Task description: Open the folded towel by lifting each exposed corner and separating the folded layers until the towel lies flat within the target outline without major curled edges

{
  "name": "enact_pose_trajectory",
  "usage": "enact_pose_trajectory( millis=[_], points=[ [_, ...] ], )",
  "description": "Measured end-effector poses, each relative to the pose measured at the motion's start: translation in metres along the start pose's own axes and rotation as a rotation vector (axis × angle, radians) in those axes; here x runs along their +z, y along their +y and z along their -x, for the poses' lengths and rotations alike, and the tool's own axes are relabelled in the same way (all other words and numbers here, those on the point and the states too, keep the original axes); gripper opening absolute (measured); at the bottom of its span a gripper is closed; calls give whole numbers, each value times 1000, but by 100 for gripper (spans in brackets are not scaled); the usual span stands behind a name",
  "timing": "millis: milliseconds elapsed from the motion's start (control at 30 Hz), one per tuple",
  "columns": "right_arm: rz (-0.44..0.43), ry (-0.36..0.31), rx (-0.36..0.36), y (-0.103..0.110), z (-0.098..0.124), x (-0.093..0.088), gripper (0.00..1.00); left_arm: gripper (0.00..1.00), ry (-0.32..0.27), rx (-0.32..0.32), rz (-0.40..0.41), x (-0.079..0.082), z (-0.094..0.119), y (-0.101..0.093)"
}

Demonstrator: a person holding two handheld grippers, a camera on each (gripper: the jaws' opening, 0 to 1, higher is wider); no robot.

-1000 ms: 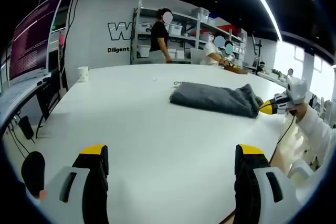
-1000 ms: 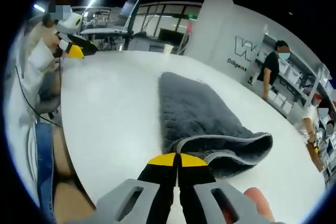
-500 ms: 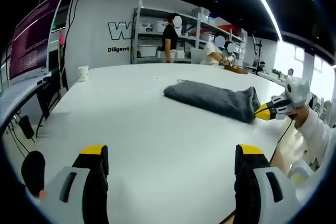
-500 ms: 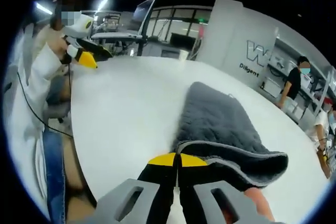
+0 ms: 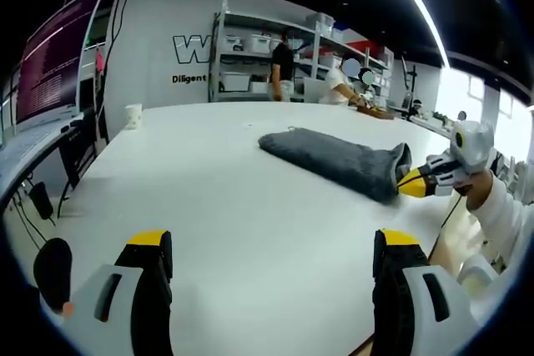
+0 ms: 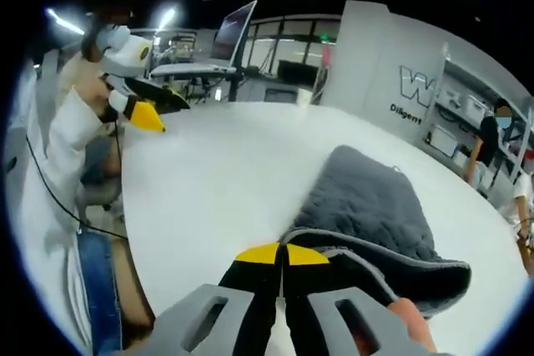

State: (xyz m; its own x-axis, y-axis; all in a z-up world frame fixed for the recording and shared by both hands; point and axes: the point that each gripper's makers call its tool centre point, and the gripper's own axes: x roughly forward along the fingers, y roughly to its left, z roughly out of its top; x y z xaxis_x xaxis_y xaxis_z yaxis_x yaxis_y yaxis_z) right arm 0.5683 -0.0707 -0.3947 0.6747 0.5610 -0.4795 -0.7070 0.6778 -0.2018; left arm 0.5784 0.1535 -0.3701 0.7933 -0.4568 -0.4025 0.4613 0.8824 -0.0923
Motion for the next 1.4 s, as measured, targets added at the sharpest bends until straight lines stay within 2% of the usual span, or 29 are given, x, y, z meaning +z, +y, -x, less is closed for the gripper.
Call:
enact_pose_trajectory(
  millis=[300,1400],
  points=[
    [-5,-33,17,9,-13,14,0,99,-2,4,5,-1,0,1],
    [-106,-78,44,37,-58,41,0,99,4,9,12,-4,1,5]
  ],
)
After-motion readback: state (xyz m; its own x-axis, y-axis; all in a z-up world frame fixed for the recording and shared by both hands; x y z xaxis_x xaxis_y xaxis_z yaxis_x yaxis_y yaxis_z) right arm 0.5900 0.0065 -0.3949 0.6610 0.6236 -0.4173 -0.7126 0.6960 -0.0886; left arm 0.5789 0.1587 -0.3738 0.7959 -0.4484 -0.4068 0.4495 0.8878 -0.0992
